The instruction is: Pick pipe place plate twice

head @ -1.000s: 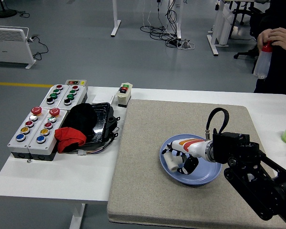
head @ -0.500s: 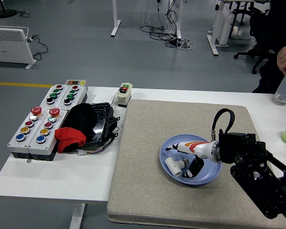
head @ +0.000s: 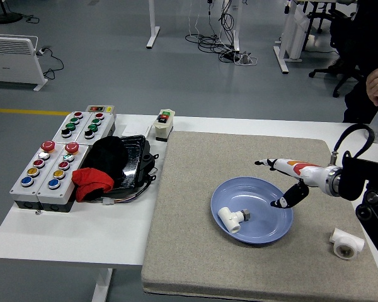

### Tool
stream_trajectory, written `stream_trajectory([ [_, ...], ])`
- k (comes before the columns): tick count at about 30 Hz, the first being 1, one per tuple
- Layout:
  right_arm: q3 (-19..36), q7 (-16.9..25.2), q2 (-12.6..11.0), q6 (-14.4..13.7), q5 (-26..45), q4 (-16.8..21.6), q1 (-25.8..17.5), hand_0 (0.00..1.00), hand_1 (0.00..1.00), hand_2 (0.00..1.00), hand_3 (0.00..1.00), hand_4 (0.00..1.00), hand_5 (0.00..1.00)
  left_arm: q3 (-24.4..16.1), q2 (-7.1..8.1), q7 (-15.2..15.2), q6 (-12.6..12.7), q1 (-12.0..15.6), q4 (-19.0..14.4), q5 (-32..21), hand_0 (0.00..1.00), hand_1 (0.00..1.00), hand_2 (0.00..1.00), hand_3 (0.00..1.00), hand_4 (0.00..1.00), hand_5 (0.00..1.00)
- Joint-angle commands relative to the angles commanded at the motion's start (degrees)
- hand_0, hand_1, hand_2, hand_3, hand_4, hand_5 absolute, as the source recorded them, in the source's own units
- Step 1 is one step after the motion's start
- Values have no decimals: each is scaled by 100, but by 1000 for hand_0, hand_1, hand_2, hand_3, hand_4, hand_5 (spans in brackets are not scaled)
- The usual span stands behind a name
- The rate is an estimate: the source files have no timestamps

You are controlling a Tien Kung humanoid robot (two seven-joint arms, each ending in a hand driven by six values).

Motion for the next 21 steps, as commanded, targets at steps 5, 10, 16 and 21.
stream_trajectory([
  [5, 261, -96, -192, 0, 77, 214, -204, 993, 934, 998, 998, 855, 344, 0, 1, -2, 1, 14, 1, 1, 624, 581, 509, 577, 225, 998],
  [10, 428, -279, -630, 0, 347, 600, -763, 995, 935, 998, 998, 998, 642, 27, 3, -17, 7, 26, 6, -31, 624, 583, 512, 574, 197, 998],
  [16, 574, -527, -1017, 0, 441, 881, -1344, 986, 931, 998, 998, 859, 361, 43, 0, -18, 5, 9, 8, -50, 624, 585, 514, 575, 198, 998],
  [21, 674, -624, -1149, 0, 526, 1041, -1598, 978, 930, 998, 998, 866, 368, 45, -1, -22, 4, 0, 8, -53, 624, 585, 514, 575, 197, 998],
])
